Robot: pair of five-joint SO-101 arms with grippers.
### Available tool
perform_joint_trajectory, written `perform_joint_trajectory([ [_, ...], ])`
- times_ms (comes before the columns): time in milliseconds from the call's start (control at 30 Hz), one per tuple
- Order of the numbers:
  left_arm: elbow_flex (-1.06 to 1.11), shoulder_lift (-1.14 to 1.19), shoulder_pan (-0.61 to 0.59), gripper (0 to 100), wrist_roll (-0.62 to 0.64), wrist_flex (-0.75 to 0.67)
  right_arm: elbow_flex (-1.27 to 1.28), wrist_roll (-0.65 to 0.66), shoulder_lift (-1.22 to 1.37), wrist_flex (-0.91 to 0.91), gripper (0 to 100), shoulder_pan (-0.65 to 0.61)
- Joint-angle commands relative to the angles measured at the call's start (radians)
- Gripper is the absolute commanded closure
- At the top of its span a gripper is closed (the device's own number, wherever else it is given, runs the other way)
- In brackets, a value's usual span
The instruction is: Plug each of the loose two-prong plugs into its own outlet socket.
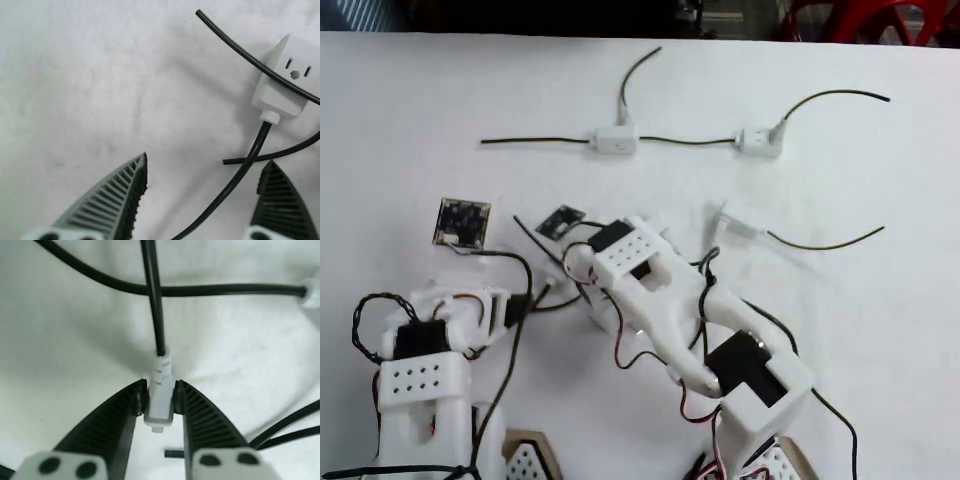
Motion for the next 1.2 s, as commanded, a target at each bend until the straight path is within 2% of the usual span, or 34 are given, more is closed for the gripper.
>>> perform_joint_trajectory([
  [0, -0.002, -0.018, -0.005, 65, -0.009, -0.018, -0.037, -0.002, -0.028, 0.016, 92.7, 0.005],
  [200, -0.002, -0.018, -0.005, 65, -0.009, -0.018, -0.037, -0.005, -0.028, 0.016, 87.2, 0.005],
  [600, -0.002, -0.018, -0.005, 65, -0.009, -0.018, -0.043, -0.003, -0.031, 0.002, 87.2, 0.005],
  [767, -0.002, -0.018, -0.005, 65, -0.009, -0.018, -0.043, -0.002, -0.030, -0.050, 94.1, 0.005],
  [967, -0.002, -0.018, -0.005, 65, -0.009, -0.018, -0.041, -0.002, -0.039, -0.047, 94.2, 0.005],
  [1033, -0.002, -0.018, -0.005, 65, -0.009, -0.018, -0.041, 0.005, -0.061, -0.047, 98.0, 0.005],
  [1167, -0.002, -0.018, -0.008, 65, -0.009, -0.018, -0.040, 0.054, -0.182, 0.031, 98.2, 0.005],
])
